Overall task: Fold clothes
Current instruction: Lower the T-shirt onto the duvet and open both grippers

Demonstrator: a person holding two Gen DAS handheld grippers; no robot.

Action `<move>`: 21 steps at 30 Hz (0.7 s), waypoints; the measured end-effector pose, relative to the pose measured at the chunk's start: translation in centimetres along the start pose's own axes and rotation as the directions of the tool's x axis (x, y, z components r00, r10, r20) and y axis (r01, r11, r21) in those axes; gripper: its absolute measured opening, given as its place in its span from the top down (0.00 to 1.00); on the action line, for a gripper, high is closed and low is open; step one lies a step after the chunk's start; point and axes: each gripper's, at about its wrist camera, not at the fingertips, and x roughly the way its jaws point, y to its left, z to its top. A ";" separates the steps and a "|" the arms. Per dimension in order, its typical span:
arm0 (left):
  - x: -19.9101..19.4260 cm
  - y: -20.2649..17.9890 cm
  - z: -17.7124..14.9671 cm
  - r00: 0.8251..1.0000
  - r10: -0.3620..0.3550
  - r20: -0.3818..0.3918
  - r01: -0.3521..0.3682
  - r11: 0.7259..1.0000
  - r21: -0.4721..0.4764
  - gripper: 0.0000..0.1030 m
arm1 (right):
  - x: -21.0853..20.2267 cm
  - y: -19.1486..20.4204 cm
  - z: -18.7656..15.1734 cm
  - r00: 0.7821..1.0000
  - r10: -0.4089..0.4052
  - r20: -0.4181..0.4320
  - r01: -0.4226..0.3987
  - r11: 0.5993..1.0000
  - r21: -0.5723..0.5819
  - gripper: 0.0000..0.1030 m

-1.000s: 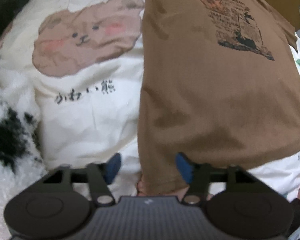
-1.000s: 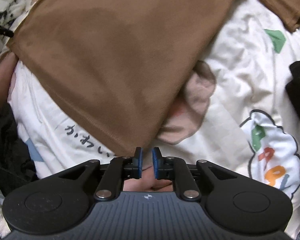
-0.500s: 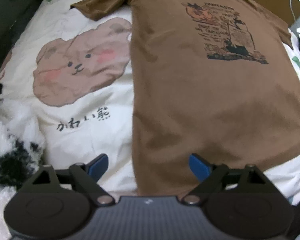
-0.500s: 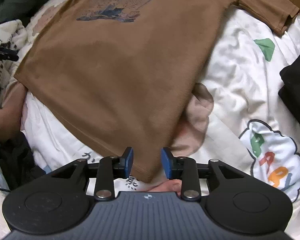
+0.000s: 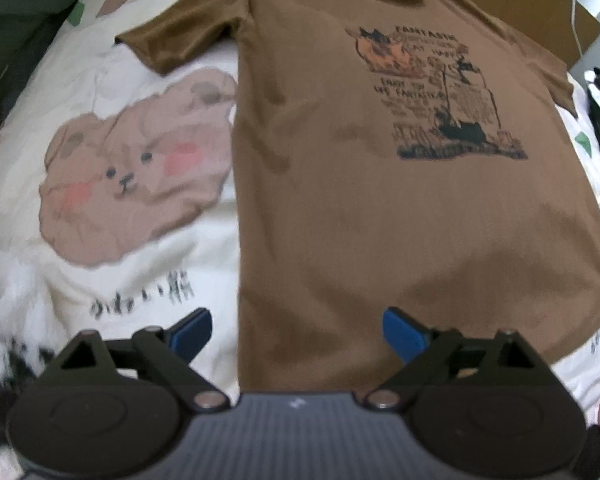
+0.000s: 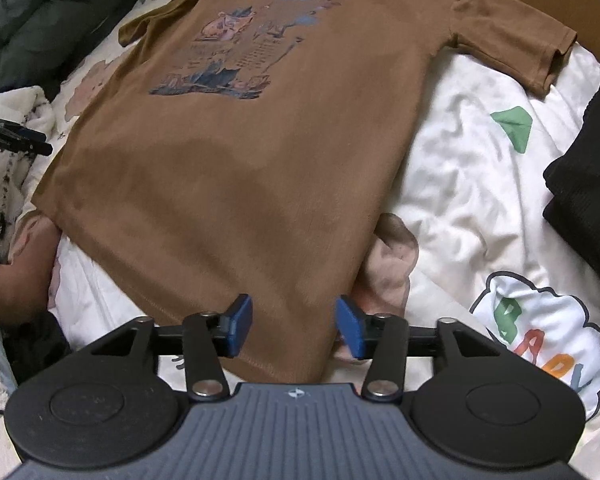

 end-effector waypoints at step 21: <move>0.5 7.2 12.3 0.976 0.015 0.216 -0.005 0.999 -0.048 0.17 | -0.9 0.6 10.5 0.981 -0.081 0.176 0.102 0.989 -0.110 0.37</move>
